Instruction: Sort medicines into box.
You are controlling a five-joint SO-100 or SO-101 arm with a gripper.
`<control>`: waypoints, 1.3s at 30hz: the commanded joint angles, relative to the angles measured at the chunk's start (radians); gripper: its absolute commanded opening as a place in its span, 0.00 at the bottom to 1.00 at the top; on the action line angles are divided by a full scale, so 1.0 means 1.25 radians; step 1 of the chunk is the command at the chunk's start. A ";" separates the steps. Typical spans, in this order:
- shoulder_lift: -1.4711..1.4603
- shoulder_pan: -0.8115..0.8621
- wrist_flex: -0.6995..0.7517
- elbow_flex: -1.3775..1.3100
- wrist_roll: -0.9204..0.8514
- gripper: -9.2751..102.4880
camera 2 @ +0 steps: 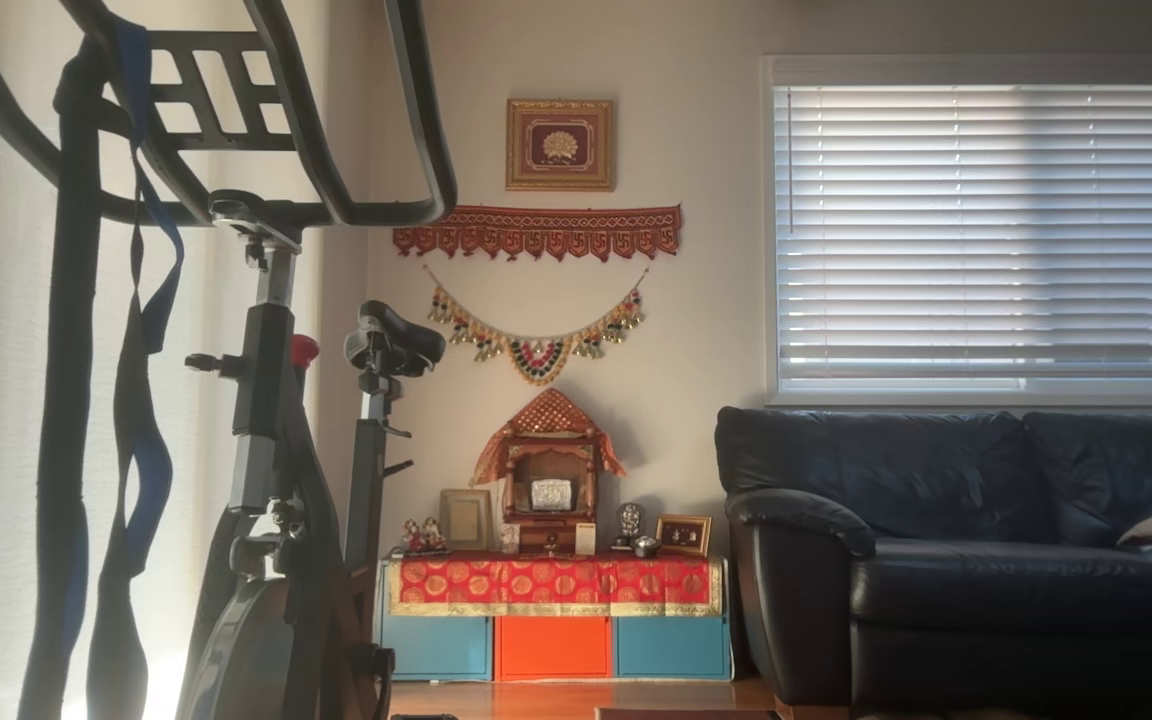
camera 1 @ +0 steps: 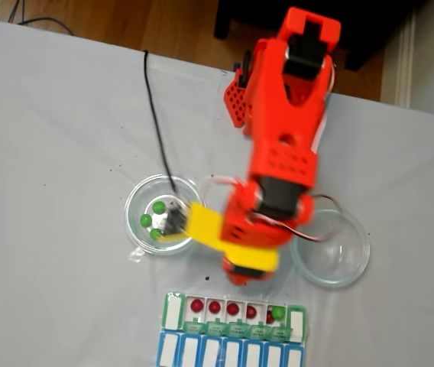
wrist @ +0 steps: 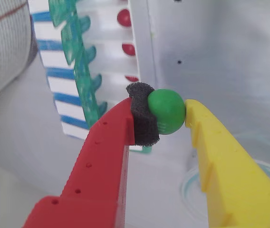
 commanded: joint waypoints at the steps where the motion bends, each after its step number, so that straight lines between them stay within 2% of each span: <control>1: -0.063 -0.063 -0.034 -0.114 0.029 0.10; 6: -0.217 -0.077 -0.052 -0.218 0.039 0.10; 20: -0.310 -0.072 -0.113 -0.326 0.109 0.10; 27: -0.265 -0.052 -0.217 -0.260 0.225 0.10; 32: -0.243 -0.061 -0.253 -0.205 0.239 0.10; 39: -0.275 -0.081 -0.209 -0.221 0.210 0.22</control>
